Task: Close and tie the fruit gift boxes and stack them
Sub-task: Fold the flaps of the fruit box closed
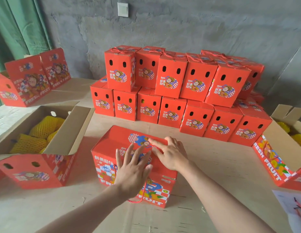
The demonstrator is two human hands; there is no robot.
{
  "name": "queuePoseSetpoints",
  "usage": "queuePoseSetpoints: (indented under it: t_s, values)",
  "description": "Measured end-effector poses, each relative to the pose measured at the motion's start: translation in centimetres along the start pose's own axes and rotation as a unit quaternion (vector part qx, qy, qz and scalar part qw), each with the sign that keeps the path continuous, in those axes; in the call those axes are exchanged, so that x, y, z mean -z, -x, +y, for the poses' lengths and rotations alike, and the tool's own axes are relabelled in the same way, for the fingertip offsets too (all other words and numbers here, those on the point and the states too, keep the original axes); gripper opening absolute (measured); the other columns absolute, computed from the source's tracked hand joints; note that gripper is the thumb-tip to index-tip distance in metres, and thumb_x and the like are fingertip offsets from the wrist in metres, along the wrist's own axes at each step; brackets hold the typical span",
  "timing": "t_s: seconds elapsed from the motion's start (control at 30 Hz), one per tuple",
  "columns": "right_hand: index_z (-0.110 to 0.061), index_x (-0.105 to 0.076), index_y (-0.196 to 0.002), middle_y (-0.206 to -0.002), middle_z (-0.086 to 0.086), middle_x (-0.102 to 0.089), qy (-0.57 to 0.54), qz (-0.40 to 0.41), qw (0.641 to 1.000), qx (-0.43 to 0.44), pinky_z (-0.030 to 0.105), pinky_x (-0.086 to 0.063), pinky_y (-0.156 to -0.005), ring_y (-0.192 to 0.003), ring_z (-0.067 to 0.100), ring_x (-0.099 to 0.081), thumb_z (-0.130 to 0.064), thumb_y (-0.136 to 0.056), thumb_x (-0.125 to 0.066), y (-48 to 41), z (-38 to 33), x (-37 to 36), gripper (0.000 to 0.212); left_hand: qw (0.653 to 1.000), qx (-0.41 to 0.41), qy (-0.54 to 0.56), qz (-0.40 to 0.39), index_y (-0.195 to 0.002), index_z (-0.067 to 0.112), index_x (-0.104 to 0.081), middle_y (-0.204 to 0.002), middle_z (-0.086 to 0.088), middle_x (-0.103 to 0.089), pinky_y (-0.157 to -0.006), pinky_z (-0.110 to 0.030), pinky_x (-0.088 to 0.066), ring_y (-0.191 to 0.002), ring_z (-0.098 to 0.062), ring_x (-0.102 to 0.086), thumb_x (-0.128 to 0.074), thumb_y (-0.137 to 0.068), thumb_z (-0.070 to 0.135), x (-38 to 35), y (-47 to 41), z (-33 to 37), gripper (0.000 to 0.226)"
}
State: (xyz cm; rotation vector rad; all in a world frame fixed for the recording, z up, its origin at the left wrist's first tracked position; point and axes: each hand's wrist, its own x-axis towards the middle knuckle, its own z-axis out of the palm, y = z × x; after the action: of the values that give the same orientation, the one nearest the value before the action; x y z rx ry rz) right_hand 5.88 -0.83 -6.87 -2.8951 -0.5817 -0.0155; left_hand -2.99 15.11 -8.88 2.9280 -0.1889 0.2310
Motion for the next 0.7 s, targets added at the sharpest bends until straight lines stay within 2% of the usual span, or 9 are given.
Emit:
queuePoseSetpoints:
  t_s: [0.1, 0.17, 0.27, 0.33, 0.4, 0.5, 0.7]
  values:
    - [-0.055, -0.022, -0.142, -0.130, 0.010, -0.041, 0.014, 0.029, 0.995, -0.093, 0.043, -0.024, -0.104, -0.125, 0.028, -0.035, -0.058, -0.096, -0.025, 0.8, -0.6, -0.6, 0.046, 0.999, -0.034, 0.027, -0.005, -0.144, 0.054, -0.014, -0.157, 0.013, 0.011, -0.099, -0.043, 0.035, -0.140, -0.015, 0.030, -0.008, -0.097, 0.053, -0.3, -1.9, -2.1, 0.047]
    - [-0.047, -0.019, -0.146, -0.131, 0.015, -0.040, 0.017, 0.026, 0.990, -0.141, 0.046, -0.024, -0.102, -0.124, 0.032, -0.033, -0.059, -0.095, -0.022, 1.5, -0.8, -0.6, 0.053, 0.997, -0.052, 0.047, -0.014, -0.143, 0.054, -0.004, -0.156, 0.011, 0.020, -0.105, -0.046, 0.027, -0.136, -0.015, 0.036, -0.020, -0.101, 0.042, -0.4, -3.9, -3.5, 0.046]
    - [-0.029, -0.015, -0.151, -0.134, 0.022, -0.039, 0.020, 0.028, 0.986, -0.163, 0.047, -0.024, -0.101, -0.125, 0.034, -0.032, -0.072, -0.088, -0.022, 3.2, -1.7, -0.6, 0.077, 0.997, -0.025, 0.020, -0.069, -0.146, 0.042, 0.010, -0.155, 0.004, 0.026, -0.111, -0.054, 0.015, -0.142, -0.022, 0.026, -0.021, -0.102, 0.036, 0.5, -8.0, -5.4, 0.054]
    - [-0.017, -0.007, -0.152, -0.149, 0.028, -0.021, -0.006, 0.012, 0.985, -0.172, 0.053, -0.014, -0.109, -0.136, 0.038, -0.021, -0.083, -0.078, -0.021, 4.2, -3.2, -1.1, 0.101, 0.993, -0.005, -0.015, -0.117, -0.145, 0.038, 0.020, -0.152, 0.002, 0.033, -0.110, -0.057, 0.016, -0.141, -0.024, 0.027, -0.015, -0.102, 0.041, 1.1, -10.3, -6.3, 0.056]
    - [-0.009, -0.001, -0.152, -0.154, 0.031, 0.004, -0.046, -0.003, 0.982, -0.183, 0.059, 0.002, -0.111, -0.143, 0.041, -0.001, -0.090, -0.071, -0.023, 4.1, -4.9, -1.5, 0.117, 0.989, -0.018, -0.023, -0.143, -0.145, 0.039, 0.021, -0.150, 0.005, 0.036, -0.110, -0.057, 0.014, -0.141, -0.022, 0.027, -0.011, -0.102, 0.044, 1.0, -11.1, -6.7, 0.054]
    - [-0.006, -0.003, -0.151, -0.154, 0.031, 0.008, -0.052, 0.000, 0.981, -0.186, 0.060, 0.002, -0.110, -0.141, 0.047, 0.004, -0.095, -0.062, -0.027, 2.7, -6.4, -1.2, 0.129, 0.988, -0.052, 0.027, -0.142, -0.148, 0.041, 0.009, -0.155, 0.014, 0.023, -0.115, -0.052, 0.005, -0.145, -0.015, 0.017, -0.010, -0.101, 0.046, 0.4, -10.5, -6.9, 0.051]
    - [-0.003, 0.000, -0.150, -0.153, 0.031, 0.014, -0.038, -0.068, 0.980, -0.182, 0.063, 0.004, -0.109, -0.137, 0.056, 0.009, -0.092, -0.060, -0.040, 0.8, -6.2, -0.9, 0.134, 0.995, -0.065, -0.018, -0.075, -0.150, 0.037, -0.006, -0.158, 0.015, -0.006, -0.114, -0.049, 0.012, -0.146, -0.010, 0.001, -0.008, -0.100, 0.048, 0.3, -9.9, -6.8, 0.052]
